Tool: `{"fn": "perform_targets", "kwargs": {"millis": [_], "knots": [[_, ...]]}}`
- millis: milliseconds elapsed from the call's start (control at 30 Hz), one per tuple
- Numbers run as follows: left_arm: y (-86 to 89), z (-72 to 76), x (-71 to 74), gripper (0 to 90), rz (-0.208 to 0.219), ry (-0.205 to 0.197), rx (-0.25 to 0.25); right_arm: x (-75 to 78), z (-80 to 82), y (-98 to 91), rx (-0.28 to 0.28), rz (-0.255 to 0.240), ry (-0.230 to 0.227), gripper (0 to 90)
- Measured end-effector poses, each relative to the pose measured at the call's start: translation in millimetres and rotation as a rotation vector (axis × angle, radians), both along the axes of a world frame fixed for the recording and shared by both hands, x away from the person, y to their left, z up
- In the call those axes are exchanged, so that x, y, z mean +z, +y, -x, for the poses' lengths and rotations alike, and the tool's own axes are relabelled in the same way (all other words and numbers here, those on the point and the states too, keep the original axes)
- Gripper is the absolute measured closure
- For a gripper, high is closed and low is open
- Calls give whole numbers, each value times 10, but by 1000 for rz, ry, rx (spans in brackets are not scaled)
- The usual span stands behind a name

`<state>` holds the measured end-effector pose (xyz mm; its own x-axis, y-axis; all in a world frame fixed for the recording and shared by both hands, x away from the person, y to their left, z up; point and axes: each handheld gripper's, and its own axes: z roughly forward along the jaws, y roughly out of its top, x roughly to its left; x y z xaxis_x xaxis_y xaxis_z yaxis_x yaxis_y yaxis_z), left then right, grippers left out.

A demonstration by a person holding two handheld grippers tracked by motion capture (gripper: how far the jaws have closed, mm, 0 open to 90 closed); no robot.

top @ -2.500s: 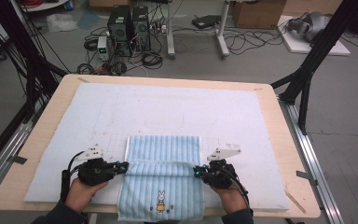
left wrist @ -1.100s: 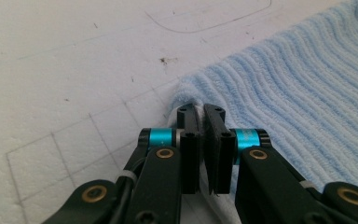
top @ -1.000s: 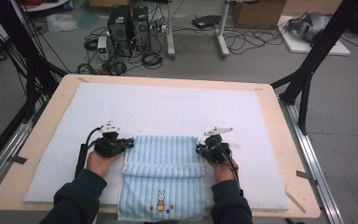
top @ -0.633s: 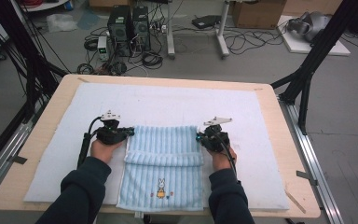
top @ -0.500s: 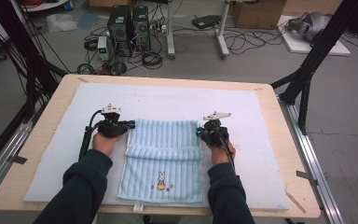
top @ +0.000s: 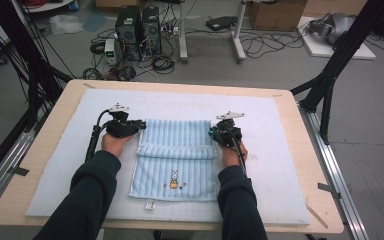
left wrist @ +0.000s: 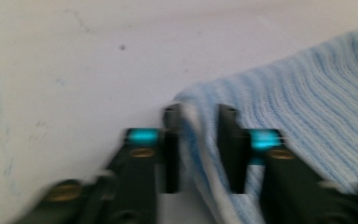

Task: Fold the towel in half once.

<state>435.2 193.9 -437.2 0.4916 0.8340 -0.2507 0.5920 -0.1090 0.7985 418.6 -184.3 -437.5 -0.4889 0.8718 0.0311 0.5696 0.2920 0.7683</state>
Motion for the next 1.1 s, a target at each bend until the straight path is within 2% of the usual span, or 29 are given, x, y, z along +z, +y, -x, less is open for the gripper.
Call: {"fn": "perform_targets", "kwargs": {"millis": [33, 67, 167, 300, 400, 500, 567, 633, 733, 800, 867, 900, 967, 1033, 1100], "knots": [[18, 21, 19, 545, 8, -4, -8, 9, 12, -17, -9, -26, 4, 650], [33, 55, 37, 548, 10, -26, -10, 23, 29, -42, -22, -56, 1, 601], [104, 178, 66, 552, 59, -71, -24, 69, 90, -136, -26, -101, -14, 552], [198, 318, 73, 572, 93, -108, -64, 120, 200, -222, 8, -122, -11, 547], [230, 389, 73, 580, 104, -100, -103, 166, 267, -268, 43, -135, 15, 553], [192, 468, 59, 582, 120, -102, -153, 210, 320, -280, 78, -156, 26, 563], [152, 516, 34, 582, 117, -94, -183, 234, 360, -260, 100, -164, 34, 564], [97, 572, -12, 578, 113, -70, -209, 231, 414, -233, 137, -186, 29, 579], [27, 634, -59, 584, 62, -40, -244, 172, 465, -196, 168, -171, 63, 600], [-12, 678, -82, 627, 37, -44, -246, 113, 486, -195, 179, -162, 99, 623], [-25, 710, -101, 718, 10, -34, -252, 61, 511, -207, 191, -171, 127, 644], [-26, 725, -113, 779, 0, -35, -259, 39, 526, -216, 199, -177, 139, 671], [-28, 752, -124, 824, -11, -42, -263, -2, 562, -238, 217, -180, 146, 769], [-32, 777, -115, 834, -6, -53, -264, -24, 597, -261, 226, -183, 161, 843], [-24, 800, -96, 836, 4, -68, -264, -18, 630, -276, 240, -190, 142, 892]]}}
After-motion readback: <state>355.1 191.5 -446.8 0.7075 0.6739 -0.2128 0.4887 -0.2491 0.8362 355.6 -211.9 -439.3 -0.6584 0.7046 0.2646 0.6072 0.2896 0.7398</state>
